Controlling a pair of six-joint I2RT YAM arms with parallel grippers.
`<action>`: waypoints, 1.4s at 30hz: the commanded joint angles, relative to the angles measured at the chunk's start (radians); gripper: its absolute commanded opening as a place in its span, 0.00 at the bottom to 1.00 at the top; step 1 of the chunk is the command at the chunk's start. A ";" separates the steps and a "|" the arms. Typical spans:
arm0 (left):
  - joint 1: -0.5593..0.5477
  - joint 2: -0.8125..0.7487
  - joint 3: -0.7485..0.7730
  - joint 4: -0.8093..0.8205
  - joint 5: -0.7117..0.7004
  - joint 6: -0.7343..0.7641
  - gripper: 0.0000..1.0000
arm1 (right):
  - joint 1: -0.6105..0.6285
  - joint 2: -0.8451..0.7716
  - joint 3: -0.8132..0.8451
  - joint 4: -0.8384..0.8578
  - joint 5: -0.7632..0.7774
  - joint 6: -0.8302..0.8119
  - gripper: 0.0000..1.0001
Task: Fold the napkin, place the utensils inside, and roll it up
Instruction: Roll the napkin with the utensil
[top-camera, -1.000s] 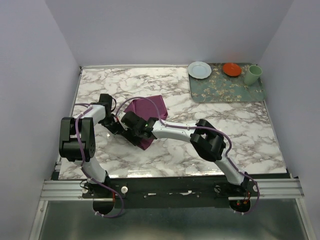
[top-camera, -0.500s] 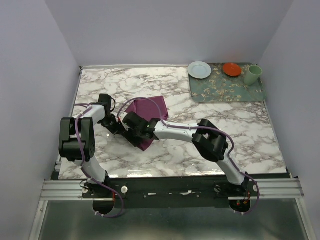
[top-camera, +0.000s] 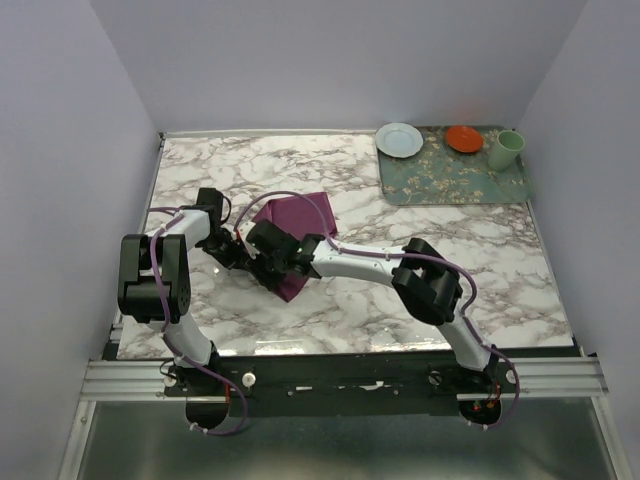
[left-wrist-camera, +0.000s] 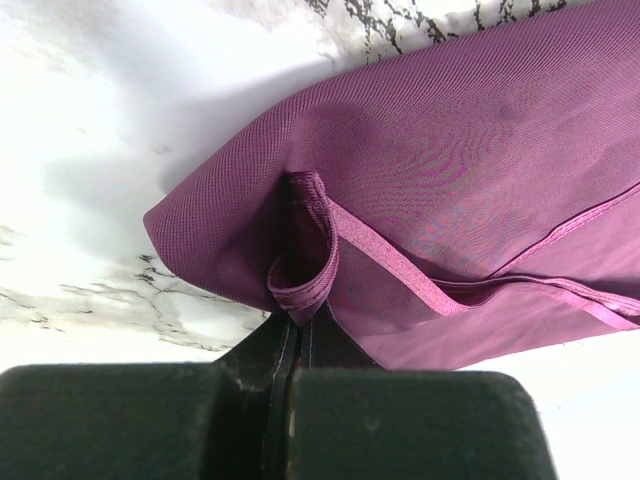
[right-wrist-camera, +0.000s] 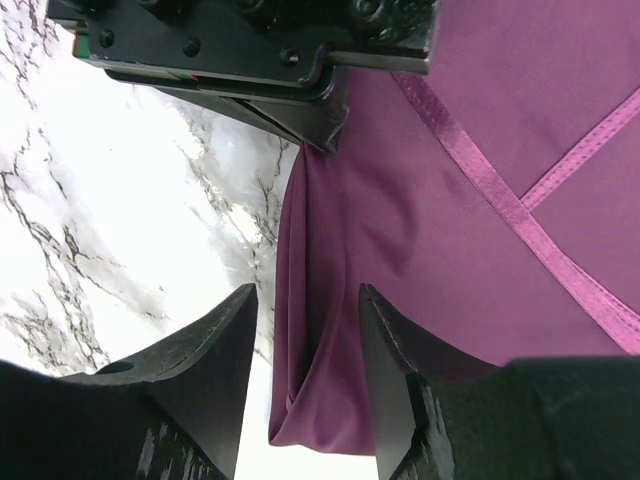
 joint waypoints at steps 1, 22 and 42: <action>-0.008 0.049 -0.039 0.012 0.001 -0.008 0.00 | 0.007 0.041 0.024 0.004 -0.028 -0.004 0.53; 0.000 0.059 -0.040 0.012 0.029 -0.034 0.00 | 0.059 0.118 -0.001 0.037 0.253 0.011 0.46; 0.000 0.007 0.058 0.028 -0.015 0.125 0.35 | -0.122 0.109 0.007 0.034 -0.397 0.135 0.01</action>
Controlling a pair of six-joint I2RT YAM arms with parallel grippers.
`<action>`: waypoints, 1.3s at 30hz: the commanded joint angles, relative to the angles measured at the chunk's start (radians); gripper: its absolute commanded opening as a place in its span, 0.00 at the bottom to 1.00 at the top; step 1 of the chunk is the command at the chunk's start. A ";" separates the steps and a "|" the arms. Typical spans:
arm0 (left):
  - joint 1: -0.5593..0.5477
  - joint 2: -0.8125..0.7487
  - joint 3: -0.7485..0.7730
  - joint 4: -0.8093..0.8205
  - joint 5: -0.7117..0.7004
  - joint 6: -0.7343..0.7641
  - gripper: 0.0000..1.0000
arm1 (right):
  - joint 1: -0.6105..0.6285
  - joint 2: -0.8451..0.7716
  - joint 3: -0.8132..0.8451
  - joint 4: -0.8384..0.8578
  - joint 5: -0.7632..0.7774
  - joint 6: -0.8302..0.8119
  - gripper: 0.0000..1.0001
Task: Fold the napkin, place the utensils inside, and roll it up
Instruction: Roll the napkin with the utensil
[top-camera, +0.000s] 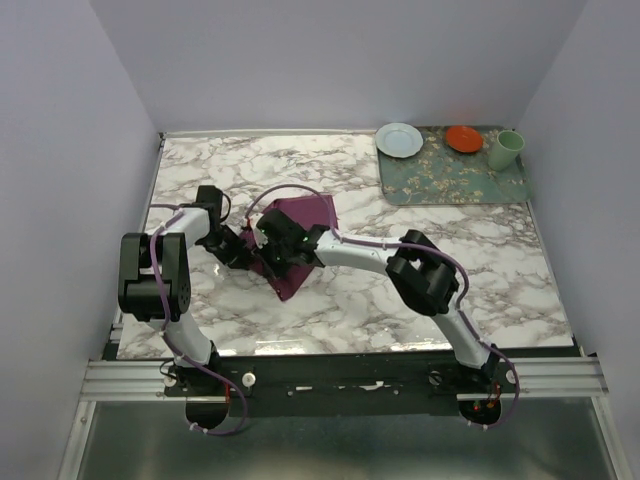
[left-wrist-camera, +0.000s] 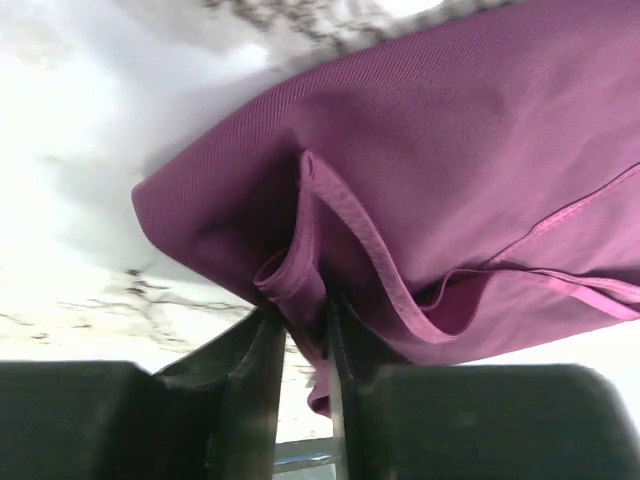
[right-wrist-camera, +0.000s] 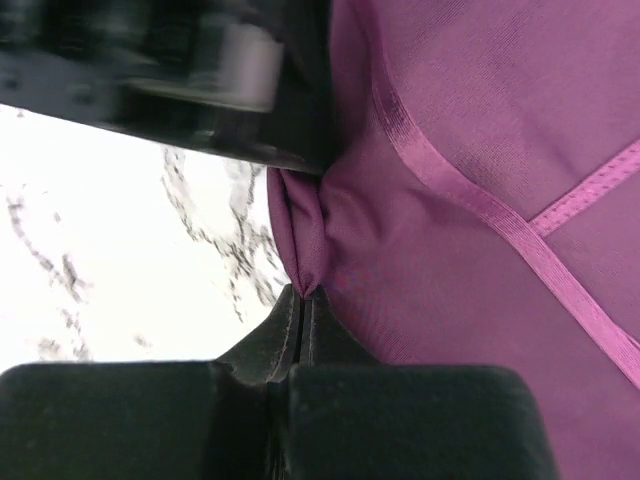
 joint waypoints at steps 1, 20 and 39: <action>-0.009 -0.004 0.047 0.027 -0.042 0.080 0.41 | -0.065 0.057 0.002 -0.019 -0.330 0.074 0.01; -0.098 -0.429 -0.226 0.249 -0.056 0.181 0.37 | -0.249 0.232 -0.021 0.116 -0.822 0.338 0.01; -0.131 -0.386 -0.367 0.452 0.045 0.128 0.08 | -0.280 0.279 -0.007 0.110 -0.858 0.454 0.01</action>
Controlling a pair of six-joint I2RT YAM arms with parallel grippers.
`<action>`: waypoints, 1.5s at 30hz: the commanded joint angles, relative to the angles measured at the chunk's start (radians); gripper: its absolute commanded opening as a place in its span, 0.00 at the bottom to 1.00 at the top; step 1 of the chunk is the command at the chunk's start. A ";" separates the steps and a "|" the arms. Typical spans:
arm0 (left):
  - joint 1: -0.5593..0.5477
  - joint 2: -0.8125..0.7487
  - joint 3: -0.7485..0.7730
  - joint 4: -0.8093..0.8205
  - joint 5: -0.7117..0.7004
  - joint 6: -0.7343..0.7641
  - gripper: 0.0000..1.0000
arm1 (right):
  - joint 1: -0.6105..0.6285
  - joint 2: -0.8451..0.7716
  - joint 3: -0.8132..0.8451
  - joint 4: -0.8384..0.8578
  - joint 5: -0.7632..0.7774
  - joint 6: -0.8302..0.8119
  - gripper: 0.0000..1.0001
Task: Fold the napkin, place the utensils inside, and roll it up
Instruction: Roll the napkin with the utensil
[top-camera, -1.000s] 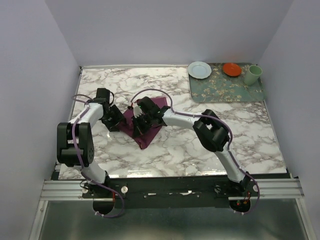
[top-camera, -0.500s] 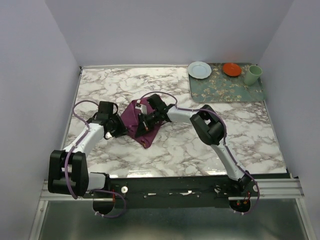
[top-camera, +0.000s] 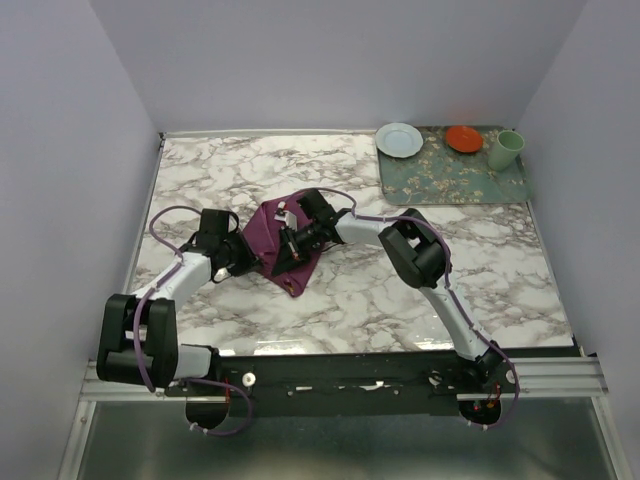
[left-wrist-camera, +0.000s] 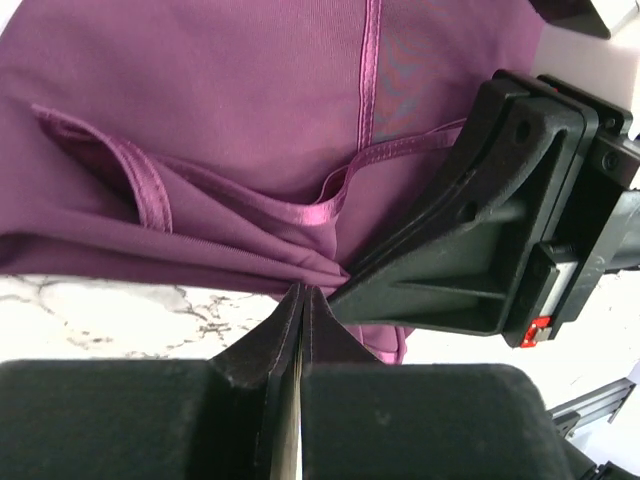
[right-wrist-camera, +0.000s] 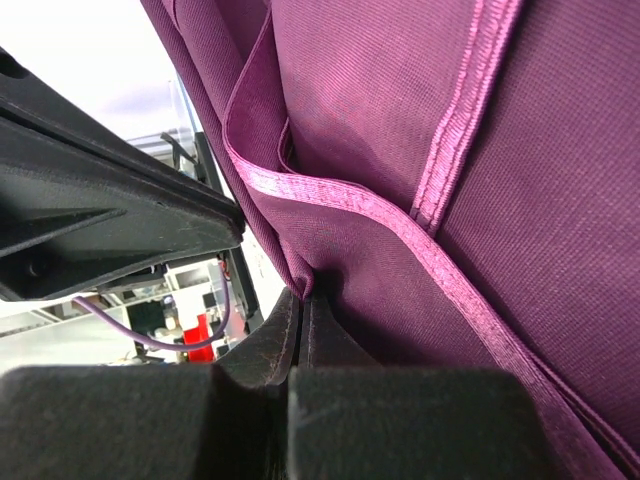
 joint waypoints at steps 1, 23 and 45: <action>-0.003 0.025 -0.005 0.057 0.015 -0.006 0.08 | -0.002 0.070 -0.014 -0.067 0.046 -0.008 0.01; 0.003 0.197 -0.024 0.048 -0.098 -0.007 0.00 | -0.008 -0.022 0.082 -0.274 0.124 -0.162 0.22; 0.003 0.283 0.065 -0.048 -0.098 -0.024 0.00 | 0.156 -0.369 -0.014 -0.466 0.728 -0.536 0.72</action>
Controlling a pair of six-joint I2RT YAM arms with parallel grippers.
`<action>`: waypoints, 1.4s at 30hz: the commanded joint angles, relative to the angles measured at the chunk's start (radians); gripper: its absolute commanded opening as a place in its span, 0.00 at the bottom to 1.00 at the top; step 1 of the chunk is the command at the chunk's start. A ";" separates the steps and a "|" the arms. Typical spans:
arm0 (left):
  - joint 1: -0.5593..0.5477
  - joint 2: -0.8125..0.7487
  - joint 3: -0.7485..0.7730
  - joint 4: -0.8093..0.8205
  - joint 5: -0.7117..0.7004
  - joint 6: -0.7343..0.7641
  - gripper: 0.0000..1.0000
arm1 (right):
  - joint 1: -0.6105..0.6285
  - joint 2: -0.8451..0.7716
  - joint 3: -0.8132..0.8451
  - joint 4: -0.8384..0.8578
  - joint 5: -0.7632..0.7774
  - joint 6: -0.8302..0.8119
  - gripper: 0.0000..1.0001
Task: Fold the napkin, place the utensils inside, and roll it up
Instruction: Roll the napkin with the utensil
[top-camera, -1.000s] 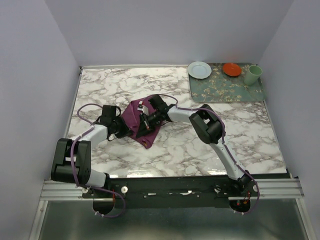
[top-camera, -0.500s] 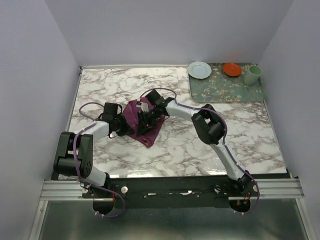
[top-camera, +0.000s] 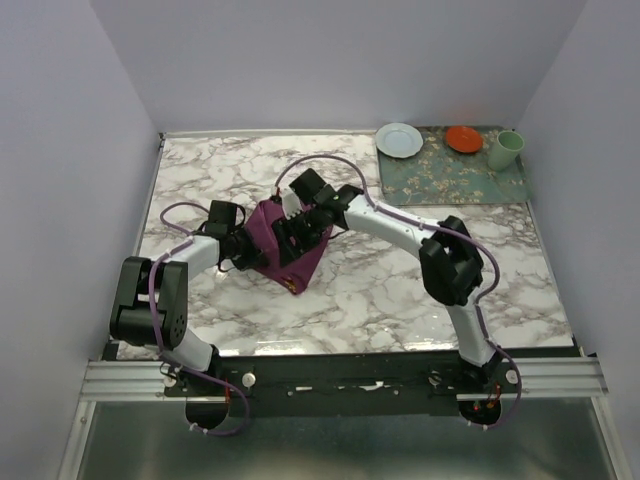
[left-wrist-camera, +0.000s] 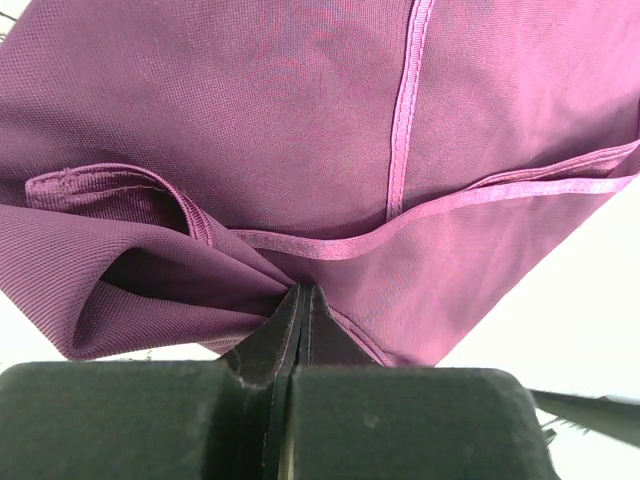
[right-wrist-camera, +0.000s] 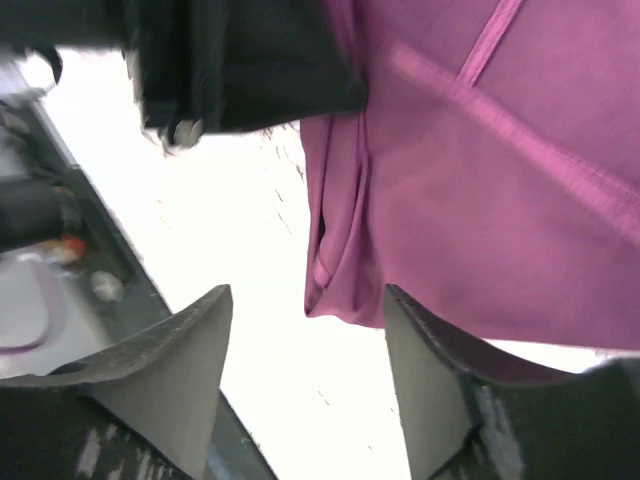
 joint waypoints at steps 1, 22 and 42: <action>0.003 0.052 -0.031 -0.094 -0.096 0.022 0.00 | 0.130 -0.105 -0.184 0.109 0.309 -0.104 0.73; 0.006 0.054 -0.031 -0.102 -0.094 0.012 0.00 | 0.357 -0.059 -0.300 0.257 0.907 -0.232 0.76; 0.006 0.056 -0.031 -0.100 -0.093 0.013 0.00 | 0.365 -0.099 -0.331 0.286 0.817 -0.221 0.79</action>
